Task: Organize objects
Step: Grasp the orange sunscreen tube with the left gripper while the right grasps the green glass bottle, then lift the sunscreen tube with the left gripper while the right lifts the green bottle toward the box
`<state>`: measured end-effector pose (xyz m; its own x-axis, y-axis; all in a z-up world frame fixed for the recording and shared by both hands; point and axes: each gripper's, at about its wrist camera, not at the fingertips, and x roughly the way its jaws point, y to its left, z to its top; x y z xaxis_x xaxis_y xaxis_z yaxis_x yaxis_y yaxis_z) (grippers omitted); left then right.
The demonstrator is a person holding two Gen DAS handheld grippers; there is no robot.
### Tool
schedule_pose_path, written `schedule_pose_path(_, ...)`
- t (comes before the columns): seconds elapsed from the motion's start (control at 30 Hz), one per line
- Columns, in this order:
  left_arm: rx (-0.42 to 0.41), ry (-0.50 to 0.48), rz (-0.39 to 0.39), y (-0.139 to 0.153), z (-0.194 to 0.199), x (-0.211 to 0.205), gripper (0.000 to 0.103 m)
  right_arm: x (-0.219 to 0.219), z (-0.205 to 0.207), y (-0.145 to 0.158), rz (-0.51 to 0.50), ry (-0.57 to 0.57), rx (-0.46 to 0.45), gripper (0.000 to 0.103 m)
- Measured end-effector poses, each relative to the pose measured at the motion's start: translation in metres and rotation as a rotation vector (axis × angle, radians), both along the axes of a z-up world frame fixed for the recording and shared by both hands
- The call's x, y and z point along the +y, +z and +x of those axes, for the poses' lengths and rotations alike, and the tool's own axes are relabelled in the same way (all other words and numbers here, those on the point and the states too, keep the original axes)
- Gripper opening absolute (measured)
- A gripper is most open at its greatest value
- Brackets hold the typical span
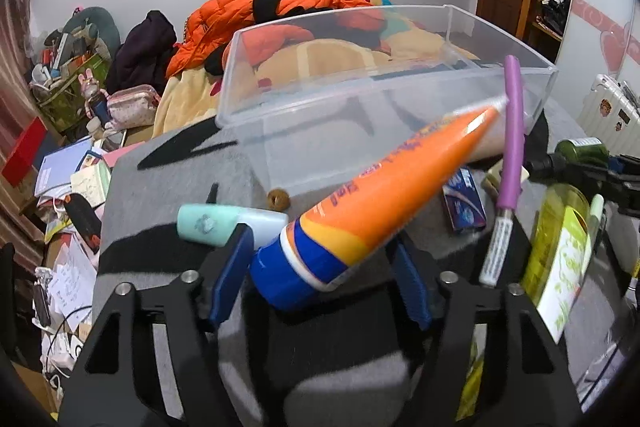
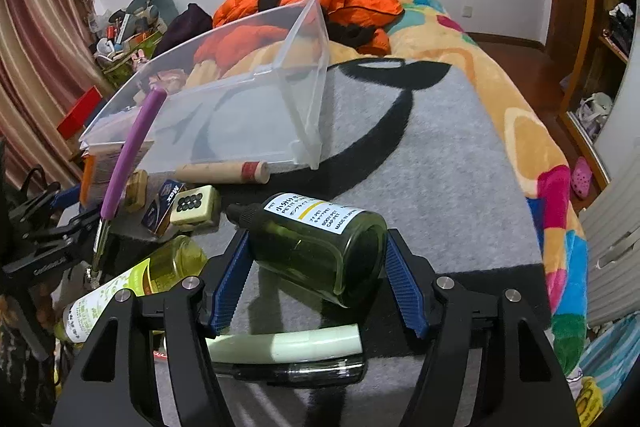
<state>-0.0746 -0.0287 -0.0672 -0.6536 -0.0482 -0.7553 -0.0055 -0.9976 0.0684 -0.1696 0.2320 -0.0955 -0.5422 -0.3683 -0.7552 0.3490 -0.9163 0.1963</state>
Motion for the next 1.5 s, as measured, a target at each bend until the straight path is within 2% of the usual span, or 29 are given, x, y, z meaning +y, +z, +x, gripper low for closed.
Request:
schedule_pose_path(0.13, -0.013, 0.007, 0.044, 0.002, 0.012, -0.006, 0.057, 0.002, 0.003, 0.004, -0.004, -0.009, 0.016, 0.062)
schedule_pose_path(0.33, -0.057, -0.006, 0.117, 0.004, 0.024, -0.014, 0.050, 0.006, 0.006, 0.010, -0.012, -0.011, 0.031, 0.062)
schedule_pose_path(0.5, -0.052, -0.030, 0.095, 0.015, 0.017, -0.012, 0.049, 0.007, 0.007, 0.012, -0.016, -0.007, 0.038, 0.062)
schedule_pose_path(0.6, -0.053, -0.076, 0.085, 0.019, 0.004, -0.007, 0.049, 0.008, 0.009, 0.015, -0.024, -0.007, 0.046, 0.062)
schedule_pose_path(0.63, -0.069, -0.096, 0.071, 0.017, -0.004, -0.004, 0.049, 0.008, 0.009, 0.016, -0.026, -0.007, 0.048, 0.062)
schedule_pose_path(0.83, -0.196, -0.146, 0.125, -0.007, -0.038, -0.002, 0.049, 0.008, 0.013, 0.021, -0.028, -0.004, 0.061, 0.062)
schedule_pose_path(0.97, -0.162, -0.155, 0.104, -0.002, -0.031, 0.005, 0.034, 0.007, 0.014, 0.027, -0.030, -0.001, 0.077, 0.062)
schedule_pose_path(1.03, -0.141, -0.145, 0.086, 0.002, -0.022, 0.006, 0.030, 0.005, 0.015, 0.031, -0.034, 0.002, 0.087, 0.062)
schedule_pose_path(1.23, -0.041, -0.091, 0.082, 0.026, 0.001, -0.003, 0.028, -0.010, 0.015, 0.052, -0.028, 0.042, 0.147, 0.062)
schedule_pose_path(1.5, 0.035, -0.035, 0.154, 0.051, 0.010, -0.021, 0.026, -0.036, 0.013, 0.079, -0.024, 0.096, 0.231, 0.062)
